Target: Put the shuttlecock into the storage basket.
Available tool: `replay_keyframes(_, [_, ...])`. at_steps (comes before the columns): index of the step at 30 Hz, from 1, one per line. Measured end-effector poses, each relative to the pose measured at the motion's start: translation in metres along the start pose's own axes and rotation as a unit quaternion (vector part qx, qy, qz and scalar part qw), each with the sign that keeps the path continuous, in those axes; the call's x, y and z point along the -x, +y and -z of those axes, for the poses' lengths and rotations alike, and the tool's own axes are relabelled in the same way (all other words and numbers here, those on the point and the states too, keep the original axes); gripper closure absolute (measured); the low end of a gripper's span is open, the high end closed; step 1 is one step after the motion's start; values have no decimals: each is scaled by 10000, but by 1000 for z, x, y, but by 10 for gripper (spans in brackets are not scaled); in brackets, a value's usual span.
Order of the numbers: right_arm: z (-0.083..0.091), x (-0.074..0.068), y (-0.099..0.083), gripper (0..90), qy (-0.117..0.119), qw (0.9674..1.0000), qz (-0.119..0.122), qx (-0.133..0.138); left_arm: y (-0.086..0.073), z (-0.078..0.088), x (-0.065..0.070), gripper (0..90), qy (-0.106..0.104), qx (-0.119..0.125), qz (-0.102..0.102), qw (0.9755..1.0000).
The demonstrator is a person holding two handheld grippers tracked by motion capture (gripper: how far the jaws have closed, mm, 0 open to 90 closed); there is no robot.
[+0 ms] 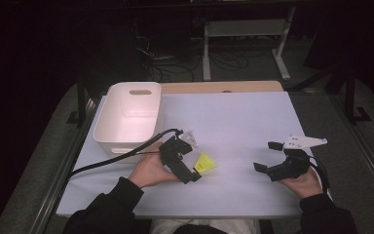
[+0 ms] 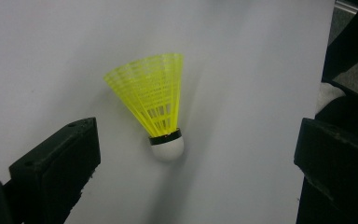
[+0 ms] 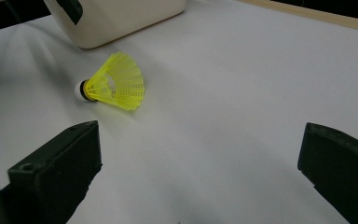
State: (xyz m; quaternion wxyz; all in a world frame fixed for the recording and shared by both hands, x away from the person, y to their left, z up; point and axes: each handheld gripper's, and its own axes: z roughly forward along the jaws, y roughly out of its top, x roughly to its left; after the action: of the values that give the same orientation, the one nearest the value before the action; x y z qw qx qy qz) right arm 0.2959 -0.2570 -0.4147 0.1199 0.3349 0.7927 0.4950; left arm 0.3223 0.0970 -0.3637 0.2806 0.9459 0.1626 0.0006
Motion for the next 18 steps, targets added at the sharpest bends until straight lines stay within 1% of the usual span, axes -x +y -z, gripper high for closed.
replay_keyframes(7, [0,0,0,0,19,10000,0,-14,-2,-9,1,0,13,-145,38,9999])
replay_keyframes(14, [-1,-1,0,0,37,10000,17,-29,-3,-15,1,3,5,-185,112,9998])
replay_keyframes(17, [-1,-1,0,0,43,10000,23,-33,-4,-19,0,2,-11,-244,175,9995])
replay_keyframes(18, [-1,-1,0,0,44,10000,22,-37,-4,-20,0,2,1,-260,159,9995])
